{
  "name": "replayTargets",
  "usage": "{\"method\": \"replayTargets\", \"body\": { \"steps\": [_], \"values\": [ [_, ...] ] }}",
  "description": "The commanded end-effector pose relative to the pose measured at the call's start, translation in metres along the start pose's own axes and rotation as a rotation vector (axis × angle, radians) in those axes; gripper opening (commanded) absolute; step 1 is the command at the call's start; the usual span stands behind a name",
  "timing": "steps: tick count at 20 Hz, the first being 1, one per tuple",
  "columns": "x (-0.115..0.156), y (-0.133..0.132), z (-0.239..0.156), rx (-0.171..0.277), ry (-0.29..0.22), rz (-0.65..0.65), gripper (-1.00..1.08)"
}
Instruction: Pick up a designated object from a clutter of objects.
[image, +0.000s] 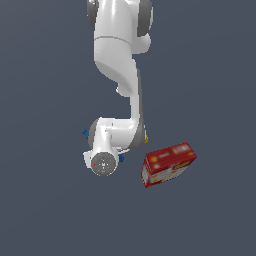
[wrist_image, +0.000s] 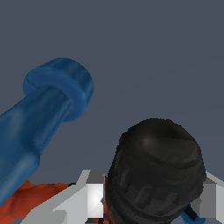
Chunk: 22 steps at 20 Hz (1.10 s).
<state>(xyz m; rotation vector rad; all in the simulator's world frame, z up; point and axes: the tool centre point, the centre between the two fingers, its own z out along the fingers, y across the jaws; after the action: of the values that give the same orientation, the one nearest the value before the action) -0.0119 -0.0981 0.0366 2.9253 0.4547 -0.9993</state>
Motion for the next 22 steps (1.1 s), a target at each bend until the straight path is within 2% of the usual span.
{"method": "replayTargets", "body": {
  "steps": [1, 10, 22],
  "values": [
    [-0.003, -0.002, -0.005, 0.000, 0.001, 0.000, -1.00],
    [-0.035, -0.017, -0.049, 0.000, 0.001, 0.000, -1.00],
    [-0.113, -0.055, -0.158, 0.000, 0.000, -0.001, -1.00]
  ]
}}
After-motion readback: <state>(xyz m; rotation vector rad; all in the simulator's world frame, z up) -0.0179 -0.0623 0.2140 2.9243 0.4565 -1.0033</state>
